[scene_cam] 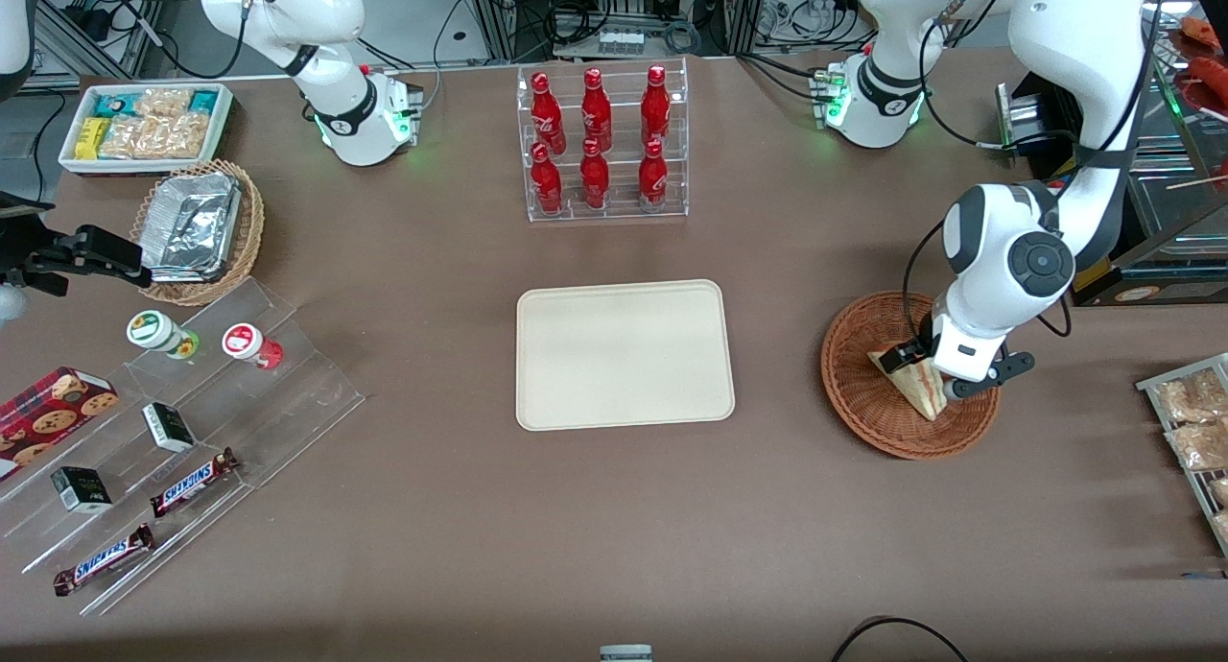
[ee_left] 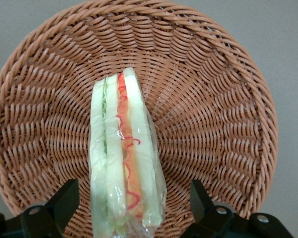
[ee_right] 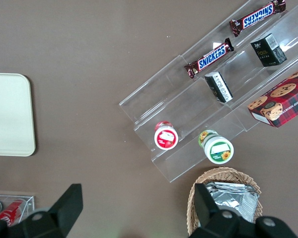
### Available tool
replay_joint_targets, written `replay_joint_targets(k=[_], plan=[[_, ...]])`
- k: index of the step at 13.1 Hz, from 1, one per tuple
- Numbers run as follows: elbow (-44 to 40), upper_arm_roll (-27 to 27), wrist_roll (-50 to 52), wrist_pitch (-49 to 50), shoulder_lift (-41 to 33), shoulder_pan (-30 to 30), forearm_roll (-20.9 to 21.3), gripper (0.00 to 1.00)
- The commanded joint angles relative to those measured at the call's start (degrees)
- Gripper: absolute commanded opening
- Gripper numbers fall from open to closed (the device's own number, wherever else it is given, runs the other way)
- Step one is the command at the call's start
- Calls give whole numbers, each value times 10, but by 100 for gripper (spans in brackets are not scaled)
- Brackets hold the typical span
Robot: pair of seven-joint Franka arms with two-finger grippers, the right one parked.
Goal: Place sandwich from basket to tray
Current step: 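Close the left gripper on the sandwich and lift it from the basket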
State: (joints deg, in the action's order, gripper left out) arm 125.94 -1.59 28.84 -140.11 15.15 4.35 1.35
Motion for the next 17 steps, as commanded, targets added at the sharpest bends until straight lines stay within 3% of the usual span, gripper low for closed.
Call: replay_joint_targets(k=[1, 3, 4, 7, 10, 13, 17], plan=[[4, 2, 10, -11, 1, 2, 2, 43], [4, 2, 9, -10, 1, 2, 2, 6], [3, 3, 7, -6, -2, 2, 3, 0], [-10, 4, 1, 47, -31, 1, 6, 0], [-92, -1, 0, 189, -59, 4, 31, 0], [-210, -49, 6, 315, -57, 5, 30, 0], [-290, -110, 8, 377, -54, 5, 29, 0]])
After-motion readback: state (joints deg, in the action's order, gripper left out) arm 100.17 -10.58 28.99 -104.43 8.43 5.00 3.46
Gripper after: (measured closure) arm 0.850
